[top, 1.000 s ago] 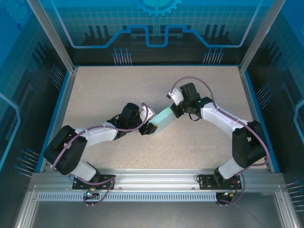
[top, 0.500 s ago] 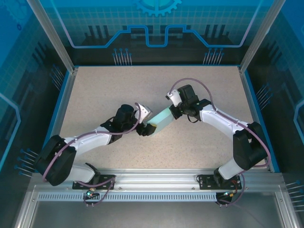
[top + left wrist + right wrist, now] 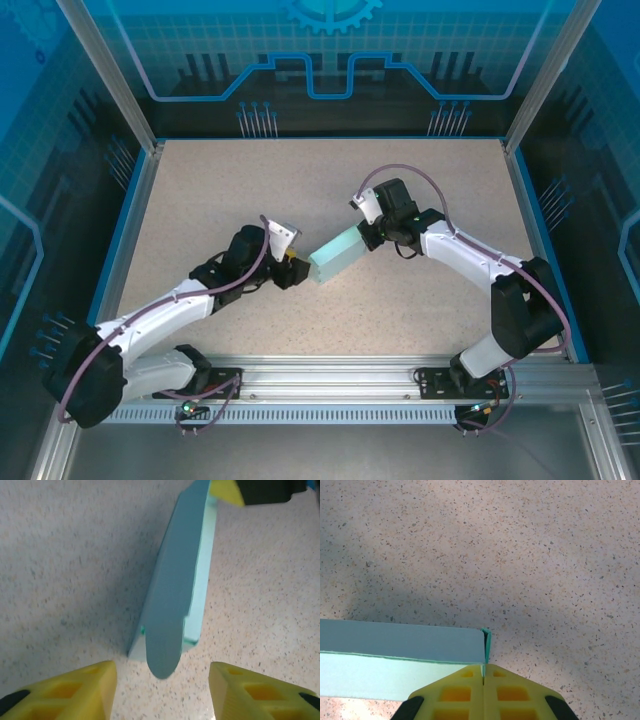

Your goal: Fold the paper box

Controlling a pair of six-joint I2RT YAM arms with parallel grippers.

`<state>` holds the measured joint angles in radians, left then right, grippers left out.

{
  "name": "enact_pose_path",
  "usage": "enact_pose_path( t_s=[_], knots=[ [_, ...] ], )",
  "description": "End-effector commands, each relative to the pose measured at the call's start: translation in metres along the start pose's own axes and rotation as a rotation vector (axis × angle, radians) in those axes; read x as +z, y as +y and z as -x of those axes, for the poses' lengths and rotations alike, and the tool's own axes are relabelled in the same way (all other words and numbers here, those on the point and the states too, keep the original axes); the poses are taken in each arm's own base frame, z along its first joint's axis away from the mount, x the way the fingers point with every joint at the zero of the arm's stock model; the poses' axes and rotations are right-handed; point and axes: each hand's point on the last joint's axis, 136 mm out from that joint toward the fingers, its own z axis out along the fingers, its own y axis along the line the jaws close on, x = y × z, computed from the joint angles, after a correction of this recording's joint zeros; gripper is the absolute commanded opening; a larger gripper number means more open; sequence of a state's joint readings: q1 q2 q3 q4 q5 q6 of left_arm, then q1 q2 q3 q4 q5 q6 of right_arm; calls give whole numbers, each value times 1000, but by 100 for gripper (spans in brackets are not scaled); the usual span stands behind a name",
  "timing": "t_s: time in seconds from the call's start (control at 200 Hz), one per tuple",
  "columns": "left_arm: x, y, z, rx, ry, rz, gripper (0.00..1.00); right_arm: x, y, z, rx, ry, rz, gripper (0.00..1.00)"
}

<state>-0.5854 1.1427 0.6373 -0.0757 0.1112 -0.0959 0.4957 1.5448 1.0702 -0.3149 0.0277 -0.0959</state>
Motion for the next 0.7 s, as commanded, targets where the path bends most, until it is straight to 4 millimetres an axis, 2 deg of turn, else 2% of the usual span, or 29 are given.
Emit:
enact_pose_path(
  t_s=[0.0,0.28,0.53,0.695],
  knots=[
    [1,-4,-2,18,72,11,46,-2,4,-11,6,37,-1,3],
    [10,-4,9,67,96,28,41,-5,2,-12,5,40,-12,3],
    [15,-5,13,91,108,31,29,-4,3,-13,6,41,-9,3],
    [18,-4,15,91,105,35,25,-3,3,-13,10,44,-7,3]
  ],
)
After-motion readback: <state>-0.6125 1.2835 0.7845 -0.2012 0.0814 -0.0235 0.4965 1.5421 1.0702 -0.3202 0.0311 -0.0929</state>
